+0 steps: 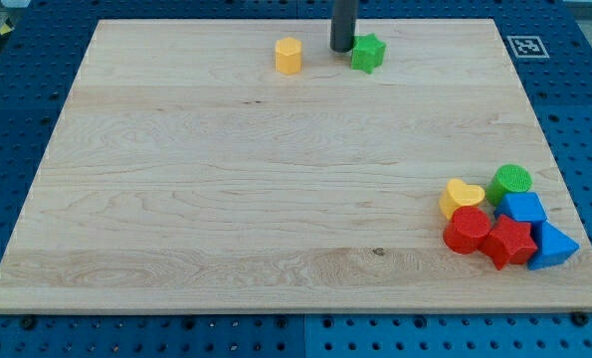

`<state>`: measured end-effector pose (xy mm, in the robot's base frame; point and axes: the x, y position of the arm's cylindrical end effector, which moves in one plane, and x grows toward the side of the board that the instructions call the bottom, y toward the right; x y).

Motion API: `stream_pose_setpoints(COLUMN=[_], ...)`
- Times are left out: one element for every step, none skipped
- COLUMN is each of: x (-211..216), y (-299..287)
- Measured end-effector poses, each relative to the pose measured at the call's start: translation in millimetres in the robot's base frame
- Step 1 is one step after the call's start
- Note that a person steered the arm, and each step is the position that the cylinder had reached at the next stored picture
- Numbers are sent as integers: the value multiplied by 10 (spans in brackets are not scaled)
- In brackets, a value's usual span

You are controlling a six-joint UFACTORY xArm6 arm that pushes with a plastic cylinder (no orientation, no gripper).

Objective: Place the green star above the yellow heart

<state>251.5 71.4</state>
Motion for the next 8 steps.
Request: stream_pose_setpoints(x=[0, 35, 170, 373, 591, 624, 666, 812], y=[235, 348, 439, 572, 775, 1044, 1244, 1248])
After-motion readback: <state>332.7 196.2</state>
